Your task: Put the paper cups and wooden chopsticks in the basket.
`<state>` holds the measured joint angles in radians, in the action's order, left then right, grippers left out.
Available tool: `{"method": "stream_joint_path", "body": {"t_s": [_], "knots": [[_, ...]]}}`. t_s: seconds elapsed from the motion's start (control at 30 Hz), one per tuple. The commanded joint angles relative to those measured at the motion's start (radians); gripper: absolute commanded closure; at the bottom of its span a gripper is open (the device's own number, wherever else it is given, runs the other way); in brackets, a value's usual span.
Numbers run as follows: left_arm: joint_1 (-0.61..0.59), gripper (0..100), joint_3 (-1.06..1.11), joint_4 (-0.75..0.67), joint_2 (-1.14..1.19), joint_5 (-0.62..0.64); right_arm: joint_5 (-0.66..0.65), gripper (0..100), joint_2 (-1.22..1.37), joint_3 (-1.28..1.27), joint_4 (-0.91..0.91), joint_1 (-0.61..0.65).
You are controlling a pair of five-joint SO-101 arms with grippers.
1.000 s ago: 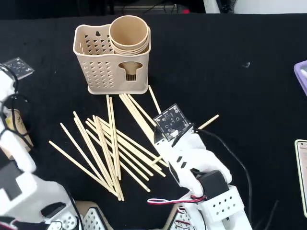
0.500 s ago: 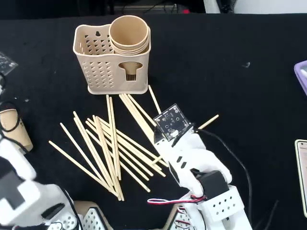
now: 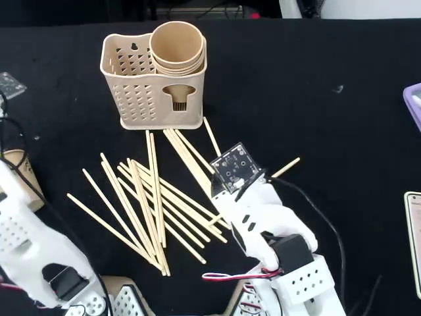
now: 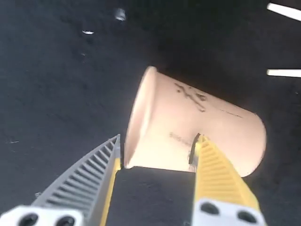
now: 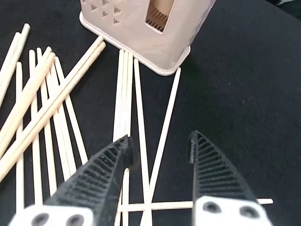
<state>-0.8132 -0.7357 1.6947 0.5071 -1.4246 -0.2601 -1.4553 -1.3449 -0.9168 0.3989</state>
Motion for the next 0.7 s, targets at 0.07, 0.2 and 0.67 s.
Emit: {"method": "stream_joint_path", "body": {"t_s": [0.07, 0.2, 0.67], "knots": [[0.007, 75, -0.331, 0.064, 0.112, -0.035, 0.002, 79.7, -0.019, 0.004, 0.018, -0.012], [0.013, 75, -0.320, 0.064, 0.181, -0.031, 0.002, 79.7, -0.019, 0.004, 0.018, -0.012], [0.012, 75, -0.162, 0.066, 0.219, -0.040, 0.002, 79.7, -0.018, -0.016, 0.048, -0.012]]}}
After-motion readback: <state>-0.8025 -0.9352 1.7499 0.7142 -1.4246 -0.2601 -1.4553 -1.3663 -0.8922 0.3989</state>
